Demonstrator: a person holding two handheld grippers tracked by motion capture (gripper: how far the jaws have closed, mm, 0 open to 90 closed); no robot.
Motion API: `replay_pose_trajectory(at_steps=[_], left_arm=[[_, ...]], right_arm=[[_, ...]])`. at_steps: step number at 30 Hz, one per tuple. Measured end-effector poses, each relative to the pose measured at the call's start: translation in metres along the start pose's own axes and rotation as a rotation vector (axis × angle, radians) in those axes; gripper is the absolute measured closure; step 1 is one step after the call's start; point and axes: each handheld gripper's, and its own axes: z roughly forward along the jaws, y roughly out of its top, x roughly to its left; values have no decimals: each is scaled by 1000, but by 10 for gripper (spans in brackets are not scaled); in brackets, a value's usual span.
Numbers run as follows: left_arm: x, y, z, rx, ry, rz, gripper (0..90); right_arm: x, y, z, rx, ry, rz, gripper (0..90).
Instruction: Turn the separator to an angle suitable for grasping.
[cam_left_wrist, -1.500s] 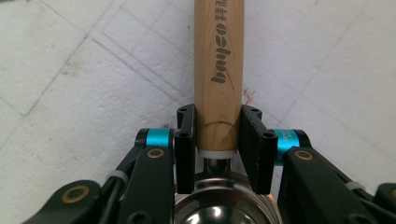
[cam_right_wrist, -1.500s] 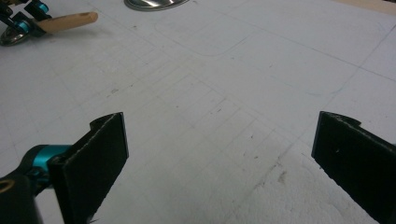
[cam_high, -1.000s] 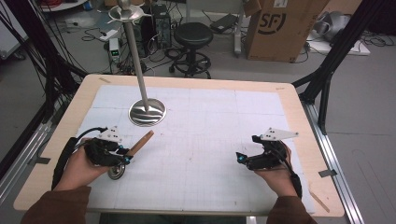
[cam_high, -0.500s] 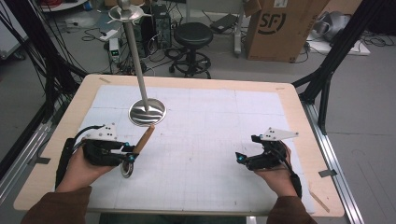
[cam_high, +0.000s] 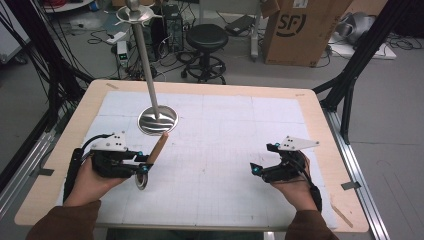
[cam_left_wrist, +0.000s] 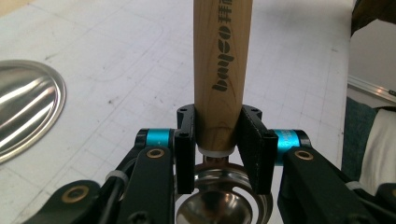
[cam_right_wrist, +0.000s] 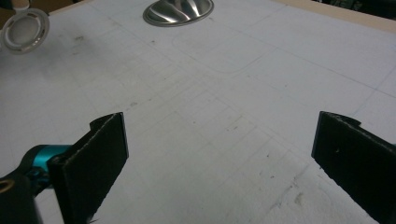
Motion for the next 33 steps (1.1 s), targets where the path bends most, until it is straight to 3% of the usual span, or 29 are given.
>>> replay_pose_trajectory(at_steps=[7, 16, 24, 33], left_arm=[[-6, 10, 9, -38, -52, 8, 689], [-11, 22, 19, -61, -72, 22, 689], [-13, 26, 25, -66, -93, 31, 689], [-18, 29, 31, -75, -113, 41, 689]], right_arm=[[10, 13, 1, -49, 55, -11, 25], [30, 42, 9, -151, 174, -54, 25], [48, 57, 29, -160, 261, -102, 39], [67, 70, 36, -211, 349, -129, 40]])
